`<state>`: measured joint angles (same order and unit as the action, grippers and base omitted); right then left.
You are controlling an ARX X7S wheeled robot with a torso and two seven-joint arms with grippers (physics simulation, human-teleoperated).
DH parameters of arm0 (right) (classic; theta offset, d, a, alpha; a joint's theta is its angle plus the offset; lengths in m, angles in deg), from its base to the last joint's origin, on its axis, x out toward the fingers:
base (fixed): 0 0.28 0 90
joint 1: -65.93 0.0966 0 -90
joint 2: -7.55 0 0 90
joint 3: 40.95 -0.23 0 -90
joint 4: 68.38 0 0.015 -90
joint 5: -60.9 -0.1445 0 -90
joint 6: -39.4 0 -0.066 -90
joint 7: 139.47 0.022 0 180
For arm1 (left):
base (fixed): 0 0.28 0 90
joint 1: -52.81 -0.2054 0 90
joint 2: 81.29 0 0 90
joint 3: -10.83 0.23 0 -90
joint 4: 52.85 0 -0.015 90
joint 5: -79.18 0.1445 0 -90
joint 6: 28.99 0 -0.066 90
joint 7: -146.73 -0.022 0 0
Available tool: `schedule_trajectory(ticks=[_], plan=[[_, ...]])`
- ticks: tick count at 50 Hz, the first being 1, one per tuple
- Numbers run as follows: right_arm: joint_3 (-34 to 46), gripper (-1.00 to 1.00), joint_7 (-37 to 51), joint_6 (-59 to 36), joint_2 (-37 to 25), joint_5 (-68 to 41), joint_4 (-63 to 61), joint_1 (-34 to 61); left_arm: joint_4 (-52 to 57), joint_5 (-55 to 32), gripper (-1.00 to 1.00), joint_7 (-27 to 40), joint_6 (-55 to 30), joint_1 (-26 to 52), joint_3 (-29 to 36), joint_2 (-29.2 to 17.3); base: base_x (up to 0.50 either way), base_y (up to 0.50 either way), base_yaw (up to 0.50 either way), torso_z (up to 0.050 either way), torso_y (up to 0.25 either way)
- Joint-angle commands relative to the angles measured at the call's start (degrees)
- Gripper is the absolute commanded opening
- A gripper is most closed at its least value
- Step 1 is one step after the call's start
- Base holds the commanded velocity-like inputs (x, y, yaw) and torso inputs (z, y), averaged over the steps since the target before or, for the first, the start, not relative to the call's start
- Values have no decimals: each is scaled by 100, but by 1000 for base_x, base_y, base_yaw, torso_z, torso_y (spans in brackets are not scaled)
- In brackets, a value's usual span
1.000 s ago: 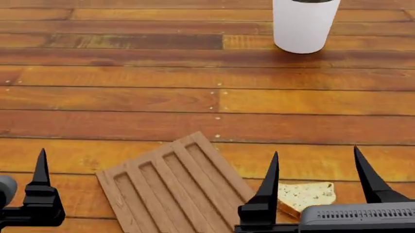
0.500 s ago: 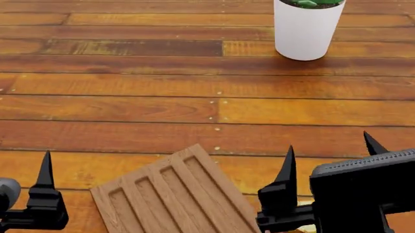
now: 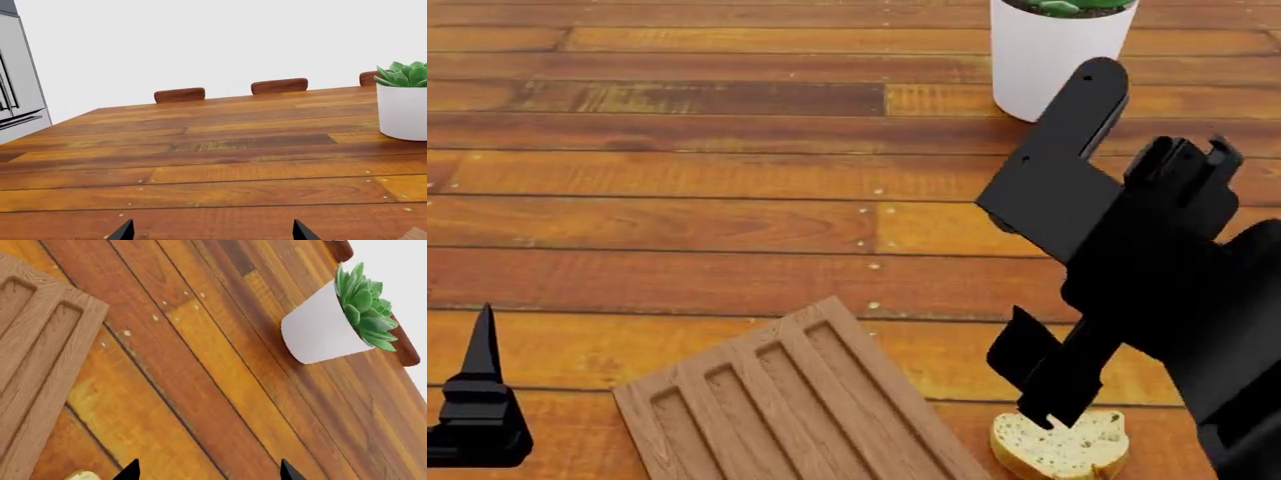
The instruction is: Place the bread and cheese on the cutting board.
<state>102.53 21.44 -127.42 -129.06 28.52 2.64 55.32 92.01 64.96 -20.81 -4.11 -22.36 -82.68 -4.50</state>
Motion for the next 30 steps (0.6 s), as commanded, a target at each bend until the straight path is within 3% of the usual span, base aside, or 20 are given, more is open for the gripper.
schedule_trajectory(ticks=[1, 5, 13, 21, 30], plan=[[2903, 100, -2939, 1426, 105, 908, 2128, 2217, 36, -23, 100, -225, 57, -98, -214, 69, 0, 0, 0, 0, 0], [3726, 100, -3786, 2008, 224, 1327, 2642, 2398, -1, -5, 100, -185, 139, -100, -192, 74, 0, 0, 0, 0, 0], [3845, 100, -4129, 2211, 566, 1207, 2994, 2227, -6, -27, 100, -158, 157, -131, -197, 49, 0, 0, 0, 0, 0], [3713, 100, -4768, 2096, 607, 971, 2701, 2879, -40, -34, 100, -132, 222, -185, -163, 26, 0, 0, 0, 0, 0], [3450, 100, -4410, 2076, 512, 564, 2291, 2271, 56, -102, 100, -109, 119, -158, -210, -2, 0, 0, 0, 0, 0]])
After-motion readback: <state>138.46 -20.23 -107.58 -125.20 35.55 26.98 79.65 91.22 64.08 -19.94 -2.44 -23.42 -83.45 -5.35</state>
